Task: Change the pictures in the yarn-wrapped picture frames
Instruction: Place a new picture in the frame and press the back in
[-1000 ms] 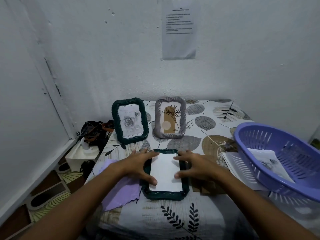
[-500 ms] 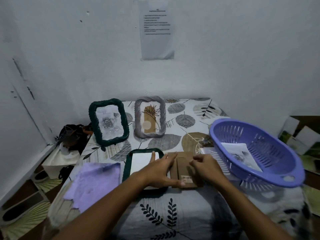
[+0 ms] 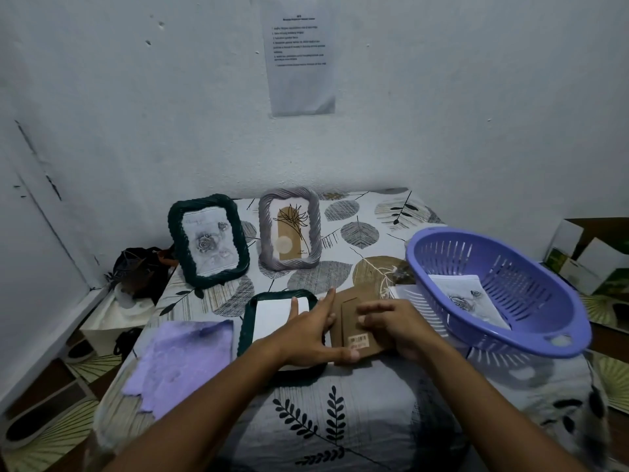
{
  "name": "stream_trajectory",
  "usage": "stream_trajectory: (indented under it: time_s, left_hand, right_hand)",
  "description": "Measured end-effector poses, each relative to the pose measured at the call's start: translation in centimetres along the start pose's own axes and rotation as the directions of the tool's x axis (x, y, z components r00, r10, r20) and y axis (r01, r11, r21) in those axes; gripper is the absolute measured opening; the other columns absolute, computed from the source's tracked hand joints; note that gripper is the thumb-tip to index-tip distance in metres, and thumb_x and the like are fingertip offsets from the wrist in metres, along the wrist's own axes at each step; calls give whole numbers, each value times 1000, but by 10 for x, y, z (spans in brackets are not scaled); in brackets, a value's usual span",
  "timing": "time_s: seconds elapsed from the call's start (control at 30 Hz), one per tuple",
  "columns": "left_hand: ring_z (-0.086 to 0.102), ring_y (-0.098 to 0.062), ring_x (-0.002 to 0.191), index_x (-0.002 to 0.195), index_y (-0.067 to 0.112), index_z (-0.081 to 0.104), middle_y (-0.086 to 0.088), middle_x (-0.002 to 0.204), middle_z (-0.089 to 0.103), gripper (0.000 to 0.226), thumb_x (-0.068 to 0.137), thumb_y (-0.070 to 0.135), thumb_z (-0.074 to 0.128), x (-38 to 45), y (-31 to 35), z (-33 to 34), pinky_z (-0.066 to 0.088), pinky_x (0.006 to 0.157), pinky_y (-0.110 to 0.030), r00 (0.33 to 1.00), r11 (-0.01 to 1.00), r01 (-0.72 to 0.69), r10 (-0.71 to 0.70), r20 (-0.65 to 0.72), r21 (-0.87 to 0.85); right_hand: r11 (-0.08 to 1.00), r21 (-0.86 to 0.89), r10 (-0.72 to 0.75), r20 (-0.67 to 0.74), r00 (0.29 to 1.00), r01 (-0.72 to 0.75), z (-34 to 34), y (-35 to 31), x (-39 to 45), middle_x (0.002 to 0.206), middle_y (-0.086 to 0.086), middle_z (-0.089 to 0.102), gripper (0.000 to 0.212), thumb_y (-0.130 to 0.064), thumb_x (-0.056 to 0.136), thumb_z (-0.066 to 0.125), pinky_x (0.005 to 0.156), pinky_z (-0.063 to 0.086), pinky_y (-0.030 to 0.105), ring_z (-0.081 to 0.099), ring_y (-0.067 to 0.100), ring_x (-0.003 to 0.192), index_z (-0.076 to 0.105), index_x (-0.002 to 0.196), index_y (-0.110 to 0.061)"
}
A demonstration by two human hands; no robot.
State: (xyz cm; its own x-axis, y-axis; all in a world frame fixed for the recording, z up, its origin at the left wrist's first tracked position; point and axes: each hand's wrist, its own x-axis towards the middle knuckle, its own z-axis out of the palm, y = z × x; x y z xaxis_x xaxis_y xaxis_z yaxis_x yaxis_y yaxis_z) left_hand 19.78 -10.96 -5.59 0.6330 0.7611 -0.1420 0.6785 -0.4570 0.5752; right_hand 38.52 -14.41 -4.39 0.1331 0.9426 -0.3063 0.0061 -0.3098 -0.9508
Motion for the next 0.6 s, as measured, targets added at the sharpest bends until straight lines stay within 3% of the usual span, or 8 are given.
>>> stream_trajectory:
  time_s: [0.13,0.23,0.37,0.5,0.6]
  left_hand:
    - [20,-9,144,151,25,-16,-2,153,34,120,73,67,65,-2,3,-2,-20,114,-44,1000,1000,-9,9,-16,1]
    - [21,-14,145,152,32,-6,-1,155,31,114,70,73,61,-8,-4,-14,-14,117,-50,997,1000,-15,14,-76,-17]
    - [3,-14,148,149,40,20,5,158,22,93,72,74,58,-33,-33,-42,-6,118,-53,988,997,-10,22,-154,77]
    - [2,-11,148,144,27,39,2,157,25,110,57,95,36,-61,-72,-60,-5,118,-51,987,979,40,-7,-161,201]
    - [-3,-5,145,142,26,43,5,157,25,111,59,97,25,-77,-94,-60,-8,116,-52,993,952,20,15,-113,304]
  right_hand:
    - [997,-66,45,-13,999,-46,1,0,5,94,16,69,24,9,78,68,58,57,35,69,30,79,71,98,-4]
    - [999,13,44,-24,999,-44,1,-5,5,92,13,66,25,9,82,63,57,57,34,68,29,79,69,102,-3]
    - [979,196,54,37,998,-60,13,-11,6,101,21,68,27,11,81,62,68,61,38,69,32,85,68,104,-2]
    - [954,281,69,125,990,-102,41,-13,4,97,22,70,28,13,79,63,62,61,32,69,30,80,68,104,1]
    - [937,322,85,176,981,-139,69,-11,4,89,22,71,27,15,78,62,58,60,30,70,27,72,67,102,5]
